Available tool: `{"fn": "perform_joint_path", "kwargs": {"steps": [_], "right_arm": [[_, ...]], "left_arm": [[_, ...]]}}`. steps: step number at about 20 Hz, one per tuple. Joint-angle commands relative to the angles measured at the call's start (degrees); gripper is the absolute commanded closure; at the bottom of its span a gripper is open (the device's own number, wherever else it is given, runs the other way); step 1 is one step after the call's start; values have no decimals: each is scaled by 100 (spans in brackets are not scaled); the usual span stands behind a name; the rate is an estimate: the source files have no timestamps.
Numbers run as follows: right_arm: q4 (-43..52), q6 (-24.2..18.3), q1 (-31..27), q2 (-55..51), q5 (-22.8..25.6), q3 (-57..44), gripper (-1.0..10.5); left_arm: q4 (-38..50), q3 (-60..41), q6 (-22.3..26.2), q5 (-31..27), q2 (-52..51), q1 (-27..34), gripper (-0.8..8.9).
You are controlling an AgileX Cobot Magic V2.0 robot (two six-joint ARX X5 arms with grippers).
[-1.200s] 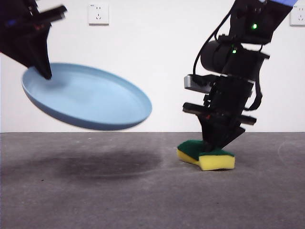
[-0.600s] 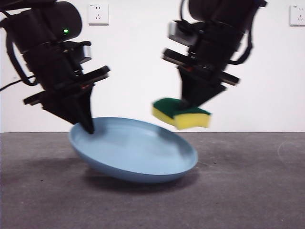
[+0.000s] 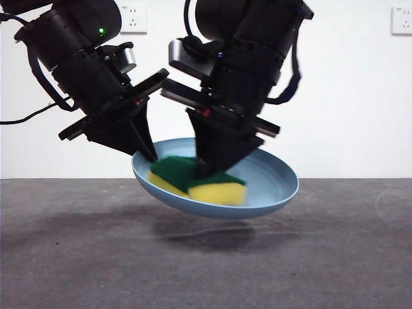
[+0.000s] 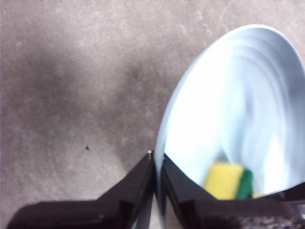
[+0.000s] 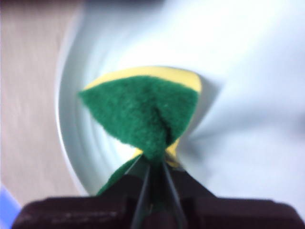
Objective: Pick up the plate,pick up the cloth,clean the plate with the cloth
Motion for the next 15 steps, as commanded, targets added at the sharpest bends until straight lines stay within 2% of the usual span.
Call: {"fn": "perform_joint_path", "kwargs": {"steps": [1,4,5,7,10,12,13,15], "right_arm": [[-448,-85,0,70,800,-52,963],[-514,-94,-208,-24,2114,-52,963],[-389,-96,-267,-42,2393,-52,963],[-105,-96,-376,-61,2583,-52,963],[341,-94,-505,-61,2538,-52,963],[627,-94,-562,-61,2229,-52,963],[774,-92,-568,-61,1919,-52,963],[1169,-50,-590,-59,863,-52,963]], "left_arm": [[96,-24,-157,317,-11,35,822],[-61,-24,-136,671,-24,46,822],[-109,-24,-129,822,-24,46,822],[-153,-24,-118,1069,-24,44,822],[-188,-24,-120,1300,-24,33,822],[-186,-24,-120,1357,-24,2,822],[-179,-24,-122,1353,-24,-15,822],[-59,-24,-142,1342,-24,-24,822]]}}
